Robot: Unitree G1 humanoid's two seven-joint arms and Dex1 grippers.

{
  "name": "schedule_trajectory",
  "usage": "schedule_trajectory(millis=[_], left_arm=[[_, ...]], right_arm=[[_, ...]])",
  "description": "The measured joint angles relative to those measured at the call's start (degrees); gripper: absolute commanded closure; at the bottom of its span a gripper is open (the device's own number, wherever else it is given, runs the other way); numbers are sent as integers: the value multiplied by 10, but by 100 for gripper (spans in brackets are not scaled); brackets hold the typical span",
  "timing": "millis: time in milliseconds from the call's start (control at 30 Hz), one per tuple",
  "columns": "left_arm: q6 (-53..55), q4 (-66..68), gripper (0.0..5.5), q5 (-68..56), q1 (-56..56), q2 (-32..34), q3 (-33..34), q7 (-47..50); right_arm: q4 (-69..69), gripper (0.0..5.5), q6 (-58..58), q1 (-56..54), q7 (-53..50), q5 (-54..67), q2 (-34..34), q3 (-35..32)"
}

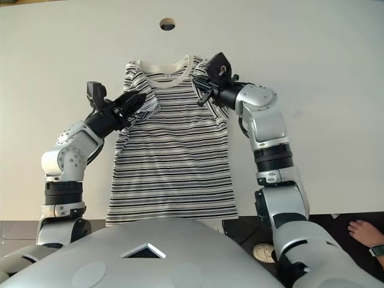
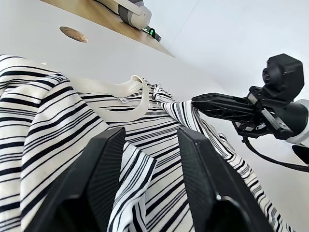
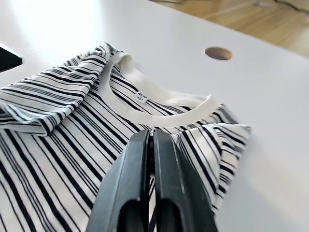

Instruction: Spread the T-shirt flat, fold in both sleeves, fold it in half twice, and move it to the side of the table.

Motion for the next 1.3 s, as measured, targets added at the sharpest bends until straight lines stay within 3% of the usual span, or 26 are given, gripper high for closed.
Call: schedule_trajectory(millis=[367, 400, 900, 967, 1133, 1233, 1300], left_arm=[[-13, 15, 346, 0, 0, -21, -1, 5], [-14, 18, 346, 0, 0, -21, -1, 5], [-36, -19, 346, 11, -3, 11, 1, -6], [-148, -31, 346, 86, 13, 61, -10, -31], [-465, -28, 265, 238, 95, 224, -12, -115], [-647, -3, 215, 317, 158, 332, -24, -172], [-760, 17, 215, 360, 212, 430, -40, -226]], right_arm=[[72, 536, 13, -45, -15, 24, 59, -19], [72, 516, 15, -47, -15, 25, 60, -19], [-36, 498, 19, -15, 35, 43, 12, -21], [-87, 498, -51, 32, 94, 57, -32, -33], [-157, 495, -150, 161, 247, 101, -167, -76], [-158, 495, -245, 231, 319, 94, -249, -94], [-176, 495, -311, 290, 368, 71, -322, -108]])
